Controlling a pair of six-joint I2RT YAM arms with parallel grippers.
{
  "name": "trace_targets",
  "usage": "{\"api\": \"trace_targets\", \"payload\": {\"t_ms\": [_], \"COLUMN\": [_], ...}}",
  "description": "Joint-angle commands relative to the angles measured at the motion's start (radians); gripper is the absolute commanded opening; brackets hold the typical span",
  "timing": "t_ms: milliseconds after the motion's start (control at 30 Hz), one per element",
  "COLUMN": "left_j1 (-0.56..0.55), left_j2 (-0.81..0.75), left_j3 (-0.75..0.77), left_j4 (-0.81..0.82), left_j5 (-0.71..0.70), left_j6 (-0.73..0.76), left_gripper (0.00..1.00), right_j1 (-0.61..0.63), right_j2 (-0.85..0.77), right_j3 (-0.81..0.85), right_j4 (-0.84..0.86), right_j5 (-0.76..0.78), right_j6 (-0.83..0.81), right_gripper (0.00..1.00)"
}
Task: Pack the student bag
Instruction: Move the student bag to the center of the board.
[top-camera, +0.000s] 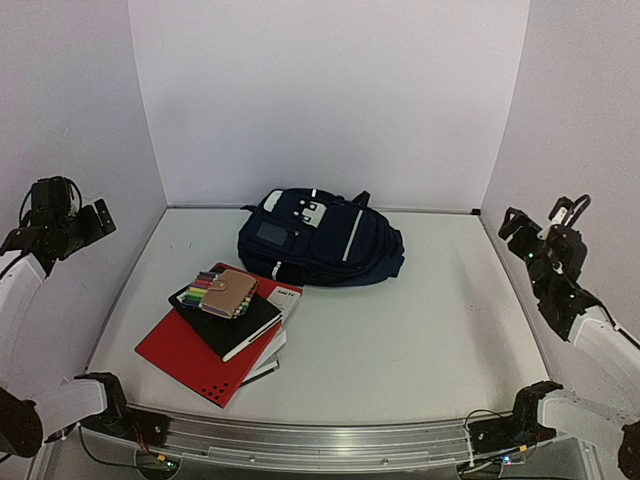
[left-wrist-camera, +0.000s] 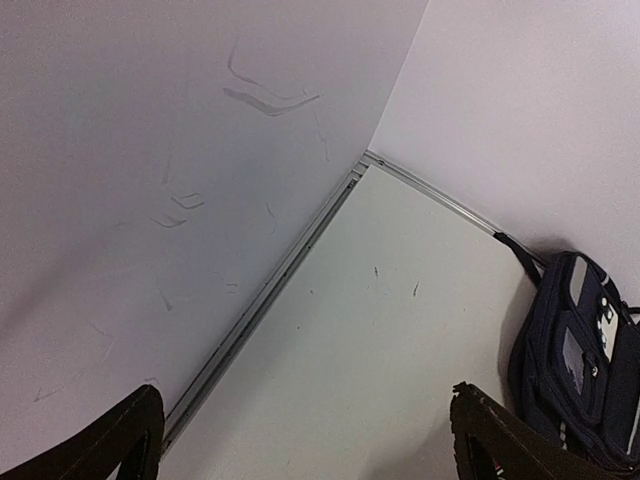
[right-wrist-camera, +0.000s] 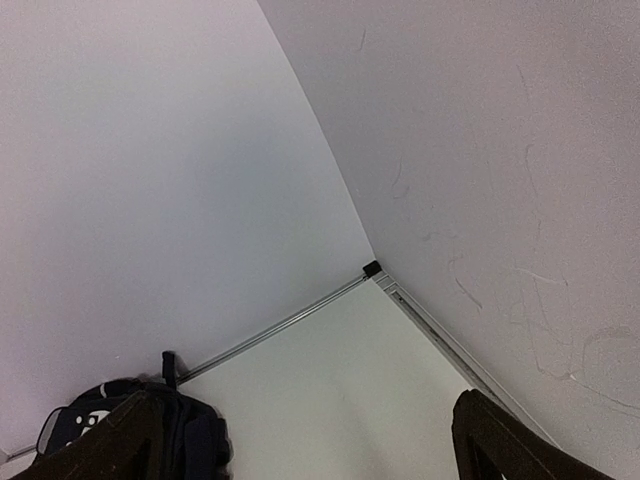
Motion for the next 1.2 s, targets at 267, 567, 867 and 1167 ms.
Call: {"api": "trace_targets", "payload": {"t_ms": [267,567,867,1167], "left_j1": [-0.011,-0.073,-0.088,-0.088], "left_j2": [0.153,0.277,0.342,0.335], "left_j3": [0.158,0.12,0.111,0.12], "left_j4": [0.042,0.077,0.088,0.071], "left_j5": [0.121,0.266,0.392,0.372], "left_j6": [-0.029,-0.012,-0.01,0.016], "left_gripper": [0.99,0.99,1.0,1.0], "right_j1": [0.004,0.028,0.11,0.129], "right_j2": [0.237,0.629,1.025,1.253], "right_j3": [0.324,0.496,0.722,0.854], "right_j4": [-0.248,-0.259,-0.26,-0.258], "right_j5": [-0.241,-0.587,-0.677,-0.745], "right_j6": [-0.045,-0.008,0.054,0.11], "right_gripper": [0.98,0.98,0.91,0.64]}}
